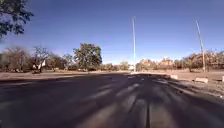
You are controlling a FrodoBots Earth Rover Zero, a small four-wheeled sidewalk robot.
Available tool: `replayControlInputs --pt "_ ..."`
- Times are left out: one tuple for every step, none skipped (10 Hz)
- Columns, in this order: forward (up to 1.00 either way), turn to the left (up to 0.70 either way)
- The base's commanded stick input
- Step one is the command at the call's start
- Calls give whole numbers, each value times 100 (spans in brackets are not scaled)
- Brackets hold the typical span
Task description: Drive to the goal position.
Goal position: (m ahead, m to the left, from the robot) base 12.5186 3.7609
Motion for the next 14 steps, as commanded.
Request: replayControlInputs --pt "46 0" --pt "46 0" --pt "46 0" --pt "46 0" --pt "46 0" --pt "46 0" --pt "46 0" --pt "46 0" --pt "46 0" --pt "46 0" --pt "46 0" --pt "46 0" --pt "46 0" --pt "46 0"
